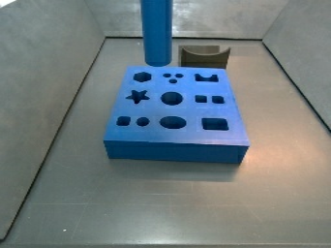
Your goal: Insert the round object.
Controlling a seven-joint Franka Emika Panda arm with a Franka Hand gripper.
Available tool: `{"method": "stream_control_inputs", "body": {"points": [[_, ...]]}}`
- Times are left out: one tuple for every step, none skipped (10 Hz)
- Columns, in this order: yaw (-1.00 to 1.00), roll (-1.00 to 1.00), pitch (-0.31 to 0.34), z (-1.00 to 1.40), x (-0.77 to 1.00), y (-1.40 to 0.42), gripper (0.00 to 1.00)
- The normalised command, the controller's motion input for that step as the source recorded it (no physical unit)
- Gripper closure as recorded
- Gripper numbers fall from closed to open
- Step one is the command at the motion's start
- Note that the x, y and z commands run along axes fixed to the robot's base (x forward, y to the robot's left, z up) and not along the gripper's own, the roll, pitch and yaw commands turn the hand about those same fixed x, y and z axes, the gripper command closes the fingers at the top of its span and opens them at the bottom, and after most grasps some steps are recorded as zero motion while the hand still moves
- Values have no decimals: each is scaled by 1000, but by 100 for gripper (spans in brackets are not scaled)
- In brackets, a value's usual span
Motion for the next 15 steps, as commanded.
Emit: {"method": "stream_control_inputs", "body": {"points": [[66, 0, 100, -943, 231, 449, 100], [0, 0, 0, -1000, 363, 331, 100], [0, 0, 0, -1000, 383, 323, 100], [0, -30, 0, -1000, 466, 223, 100], [-29, -74, 0, -974, 117, -77, 100], [-26, -71, 47, -880, 9, -200, 100], [-20, -13, 39, -63, 6, 0, 100], [89, 14, 0, 0, 34, 163, 100], [0, 63, 0, -46, 0, 197, 100], [0, 40, 0, -103, 43, 163, 100], [9, 0, 0, -143, 223, 0, 100], [-3, 0, 0, -66, 94, 0, 100], [0, -19, 0, -97, 194, 6, 100], [0, 0, 19, -277, 231, 100, 100], [0, 19, 6, -329, 177, 120, 100]]}}
